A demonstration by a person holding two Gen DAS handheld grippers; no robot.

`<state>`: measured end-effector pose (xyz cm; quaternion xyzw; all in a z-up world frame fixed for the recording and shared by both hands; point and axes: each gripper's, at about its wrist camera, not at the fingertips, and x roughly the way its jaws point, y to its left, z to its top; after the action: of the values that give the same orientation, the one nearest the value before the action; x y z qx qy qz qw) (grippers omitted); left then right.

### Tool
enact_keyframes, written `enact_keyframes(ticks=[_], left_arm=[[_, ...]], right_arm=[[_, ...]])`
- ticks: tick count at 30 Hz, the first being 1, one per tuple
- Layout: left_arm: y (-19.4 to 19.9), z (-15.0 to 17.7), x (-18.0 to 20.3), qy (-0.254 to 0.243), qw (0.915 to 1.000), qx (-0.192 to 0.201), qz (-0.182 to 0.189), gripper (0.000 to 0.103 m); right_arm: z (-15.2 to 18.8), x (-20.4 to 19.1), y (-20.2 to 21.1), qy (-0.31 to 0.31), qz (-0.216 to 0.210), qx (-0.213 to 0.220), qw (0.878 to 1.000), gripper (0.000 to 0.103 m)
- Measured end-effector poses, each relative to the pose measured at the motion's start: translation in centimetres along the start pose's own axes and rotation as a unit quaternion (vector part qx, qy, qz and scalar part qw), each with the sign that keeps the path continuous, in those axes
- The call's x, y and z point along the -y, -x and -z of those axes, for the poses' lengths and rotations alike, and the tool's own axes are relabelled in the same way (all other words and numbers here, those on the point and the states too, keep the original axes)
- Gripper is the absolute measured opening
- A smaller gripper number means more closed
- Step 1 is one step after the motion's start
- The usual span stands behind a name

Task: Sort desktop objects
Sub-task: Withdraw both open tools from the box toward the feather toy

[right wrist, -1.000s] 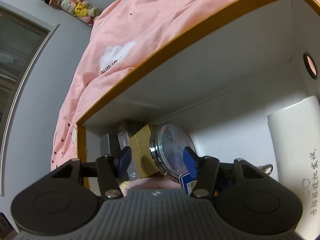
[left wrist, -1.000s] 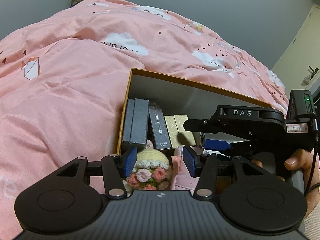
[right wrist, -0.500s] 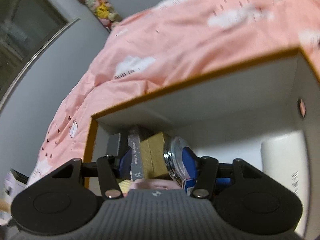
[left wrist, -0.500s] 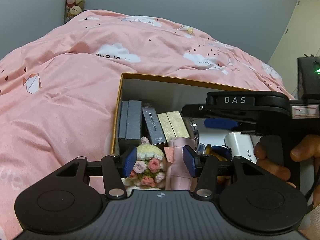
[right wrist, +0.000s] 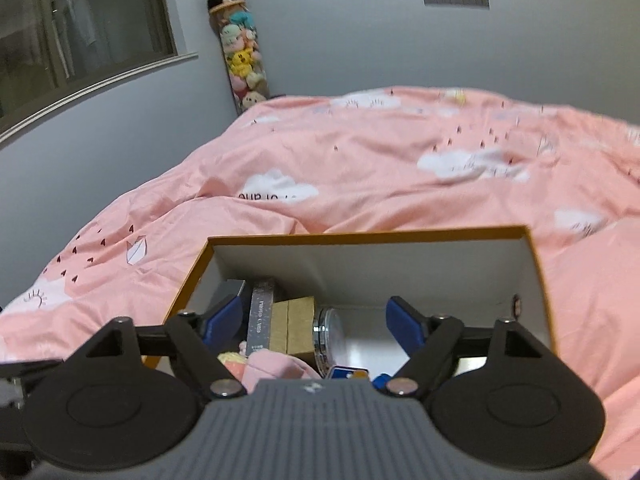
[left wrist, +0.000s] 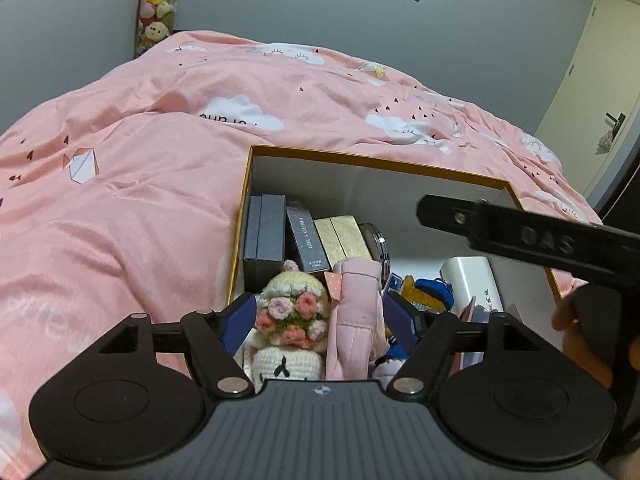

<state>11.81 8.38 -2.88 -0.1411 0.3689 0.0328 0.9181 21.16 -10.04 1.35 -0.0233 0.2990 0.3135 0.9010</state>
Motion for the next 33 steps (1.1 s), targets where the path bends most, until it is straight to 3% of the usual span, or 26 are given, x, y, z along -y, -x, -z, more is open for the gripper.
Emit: enact_keyframes(ticks=[4,14,27,33], left_arm=[[0.8,0.6,0.5,-0.008,1.0000,0.004,0.005,0.084],[2.9,2.2,2.0,-0.040,0.9991,0.017,0.001,0.087],[4.7,4.5,3.1,-0.056,0.9984,0.000,0.000,0.087],[5.3,5.3,3.5,-0.059,0.9982,-0.011,0.006,0.087]], right_arm=[[1.3,-0.5,2.2,0.014,0.016,0.026,0.999,0.094],[4.1,-0.8,6.1,0.043,0.078,0.052,0.995,0.097],[6.2,-0.3,10.4,0.015,0.035,0.024,0.999,0.101],[7.3,-0.4,11.6,0.049,0.045,-0.006,0.998,0.101]])
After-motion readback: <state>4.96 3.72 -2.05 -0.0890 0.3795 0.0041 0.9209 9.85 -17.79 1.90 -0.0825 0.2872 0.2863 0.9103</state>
